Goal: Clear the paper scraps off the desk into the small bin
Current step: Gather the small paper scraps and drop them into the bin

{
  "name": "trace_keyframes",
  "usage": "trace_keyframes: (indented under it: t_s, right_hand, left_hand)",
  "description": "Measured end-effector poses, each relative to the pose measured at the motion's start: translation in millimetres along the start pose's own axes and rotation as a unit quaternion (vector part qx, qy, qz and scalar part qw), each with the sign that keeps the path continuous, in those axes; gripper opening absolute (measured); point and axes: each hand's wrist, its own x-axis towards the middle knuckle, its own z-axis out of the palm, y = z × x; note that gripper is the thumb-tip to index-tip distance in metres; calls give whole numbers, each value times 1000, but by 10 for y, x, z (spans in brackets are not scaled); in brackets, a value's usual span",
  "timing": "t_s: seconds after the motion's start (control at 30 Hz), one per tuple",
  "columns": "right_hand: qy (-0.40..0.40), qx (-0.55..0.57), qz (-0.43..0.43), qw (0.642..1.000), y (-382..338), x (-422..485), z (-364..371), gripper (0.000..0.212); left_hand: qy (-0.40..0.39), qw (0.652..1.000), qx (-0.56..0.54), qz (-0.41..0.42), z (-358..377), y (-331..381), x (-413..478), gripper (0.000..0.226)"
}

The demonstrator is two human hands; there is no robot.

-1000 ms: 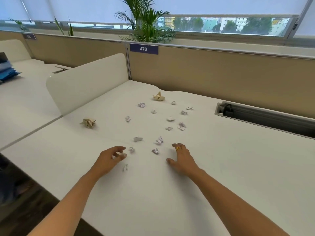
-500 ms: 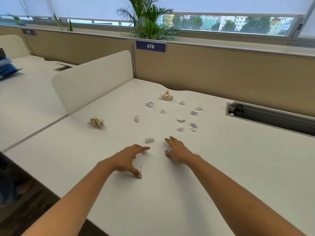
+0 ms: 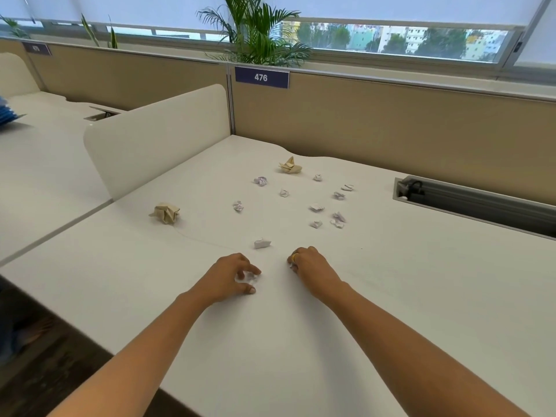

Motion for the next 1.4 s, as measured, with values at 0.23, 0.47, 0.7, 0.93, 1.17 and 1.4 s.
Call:
trace_keyframes:
  t_s: [0.23, 0.47, 0.7, 0.93, 1.17, 1.4]
  right_hand:
    - [-3, 6, -11, 1000, -13, -131, -48, 26]
    - [10, 18, -4, 1000, 64, -399, -49, 20]
    - [12, 129, 56, 990, 376, -735, -174, 42]
    - [48, 115, 94, 988, 962, -1163, -343, 21]
    - [121, 145, 162, 969, 1694, -1703, -538, 28]
    - [222, 174, 234, 930, 2383, -2156, -863, 17]
  left_hand:
    - [40, 998, 51, -2, 58, 110, -4, 20]
    - [59, 994, 91, -17, 104, 237, 1, 18]
    - [93, 995, 29, -30, 200, 517, 6, 16]
    - [69, 997, -28, 12, 604, 1223, 183, 15]
    - [6, 995, -58, 77, 1233, 2009, 379, 16]
    - [-10, 987, -90, 136, 1629, 2780, 668, 15]
